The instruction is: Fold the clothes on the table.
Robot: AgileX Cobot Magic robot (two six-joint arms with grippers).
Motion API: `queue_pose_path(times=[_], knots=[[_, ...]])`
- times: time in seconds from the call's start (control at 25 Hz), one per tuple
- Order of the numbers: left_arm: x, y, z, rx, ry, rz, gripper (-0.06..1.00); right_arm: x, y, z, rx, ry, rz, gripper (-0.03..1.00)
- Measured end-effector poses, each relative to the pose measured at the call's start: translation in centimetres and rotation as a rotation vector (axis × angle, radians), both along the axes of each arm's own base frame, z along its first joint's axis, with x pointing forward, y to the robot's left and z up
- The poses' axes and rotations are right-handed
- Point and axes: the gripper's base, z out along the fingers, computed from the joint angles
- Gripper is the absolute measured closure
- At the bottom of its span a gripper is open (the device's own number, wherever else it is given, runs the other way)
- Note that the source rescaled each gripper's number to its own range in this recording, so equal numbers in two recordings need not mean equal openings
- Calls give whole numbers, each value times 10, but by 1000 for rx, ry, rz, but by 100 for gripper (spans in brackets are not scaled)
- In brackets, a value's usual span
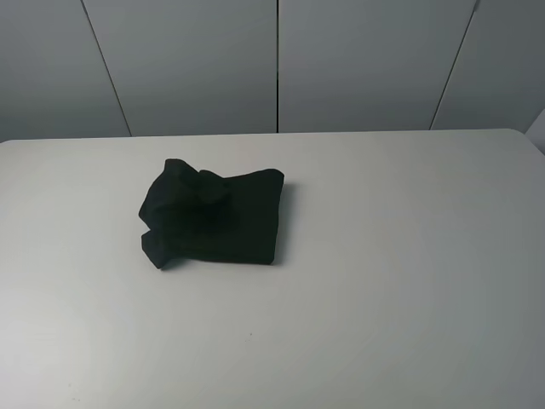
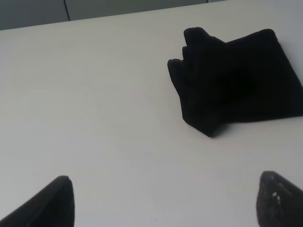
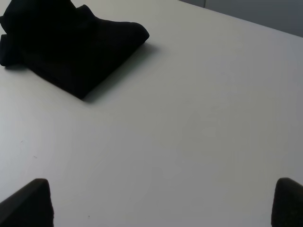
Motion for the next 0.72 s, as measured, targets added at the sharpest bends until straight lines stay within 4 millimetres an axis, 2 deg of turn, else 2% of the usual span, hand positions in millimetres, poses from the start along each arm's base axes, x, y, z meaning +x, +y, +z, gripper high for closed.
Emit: queue_pose_path(times=[0.24, 0.52, 0.72], knots=[[0, 0, 0, 0, 1, 0, -6, 0, 0, 0, 2, 1, -61, -3], [0, -1, 0, -2, 1, 62, -6, -1, -2, 0, 5, -1, -341, -3], [1, -2, -1, -2, 2, 157, -6, -11, -3, 0, 23, -65, -490, -3]])
